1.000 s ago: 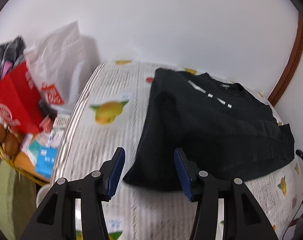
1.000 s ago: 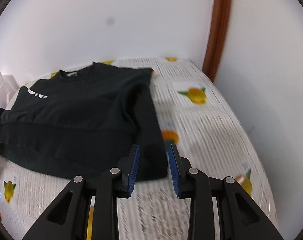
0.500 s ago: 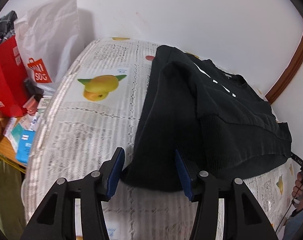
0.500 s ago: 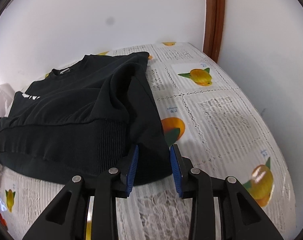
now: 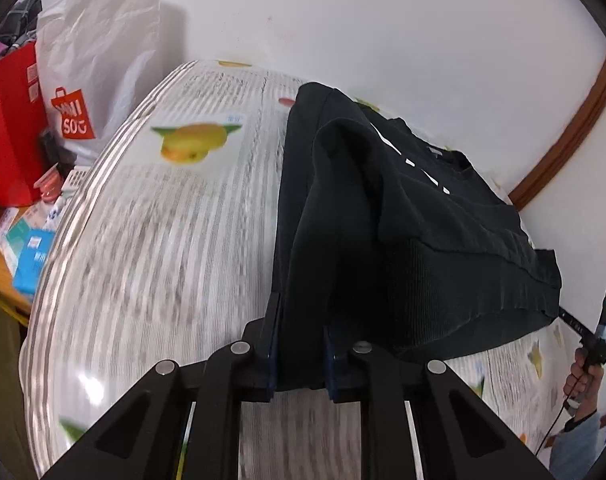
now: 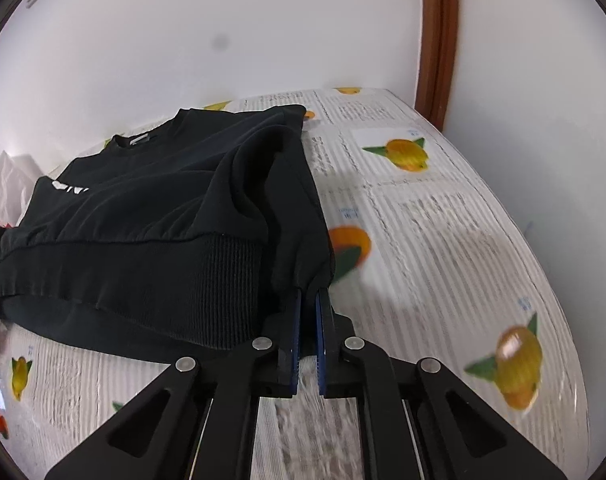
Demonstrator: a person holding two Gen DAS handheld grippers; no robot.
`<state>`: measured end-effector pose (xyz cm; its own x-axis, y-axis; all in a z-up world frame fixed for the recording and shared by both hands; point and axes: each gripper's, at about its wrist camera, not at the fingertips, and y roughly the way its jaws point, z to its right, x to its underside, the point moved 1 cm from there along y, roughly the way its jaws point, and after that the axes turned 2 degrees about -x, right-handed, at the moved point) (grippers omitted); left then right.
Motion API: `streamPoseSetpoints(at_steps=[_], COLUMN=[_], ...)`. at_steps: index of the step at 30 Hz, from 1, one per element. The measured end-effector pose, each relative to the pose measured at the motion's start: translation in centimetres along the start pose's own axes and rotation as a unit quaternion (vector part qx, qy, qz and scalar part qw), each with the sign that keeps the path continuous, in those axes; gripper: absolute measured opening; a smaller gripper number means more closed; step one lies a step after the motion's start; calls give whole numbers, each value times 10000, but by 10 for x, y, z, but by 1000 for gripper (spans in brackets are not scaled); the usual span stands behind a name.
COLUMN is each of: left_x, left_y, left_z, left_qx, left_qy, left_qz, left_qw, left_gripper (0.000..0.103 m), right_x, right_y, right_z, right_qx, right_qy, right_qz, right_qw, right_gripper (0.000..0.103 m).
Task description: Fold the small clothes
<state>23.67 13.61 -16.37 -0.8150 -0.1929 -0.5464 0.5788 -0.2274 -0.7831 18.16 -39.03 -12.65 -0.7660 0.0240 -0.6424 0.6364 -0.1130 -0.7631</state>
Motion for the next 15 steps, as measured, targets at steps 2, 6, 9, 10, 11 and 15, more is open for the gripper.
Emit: streamPoseSetpoints(at_steps=[2, 6, 9, 10, 11, 15], left_x=[12, 39, 58, 65, 68, 84], left_y=[-9, -26, -40, -45, -46, -56], left_z=[4, 11, 14, 16, 17, 22], left_qx=[-64, -221, -231, -250, -273, -490], left_qy=[90, 234, 320, 360, 384, 552], left_qz=[10, -43, -53, -62, -64, -62], left_qw=[9999, 9995, 9992, 9990, 9989, 9973], left_gripper=[16, 16, 16, 16, 17, 22], right_x=[7, 28, 41, 46, 50, 63], right_y=[-7, -26, -39, -43, -46, -57], right_z=[-1, 3, 6, 8, 9, 8], right_qx=[65, 93, 139, 158, 172, 328], right_qy=[-90, -72, -48, -17, -7, -128], right_qz=[-8, -28, -15, -17, -21, -131], right_qw=[9999, 9999, 9999, 9999, 9998, 9993], right_gripper=[6, 6, 6, 6, 6, 9])
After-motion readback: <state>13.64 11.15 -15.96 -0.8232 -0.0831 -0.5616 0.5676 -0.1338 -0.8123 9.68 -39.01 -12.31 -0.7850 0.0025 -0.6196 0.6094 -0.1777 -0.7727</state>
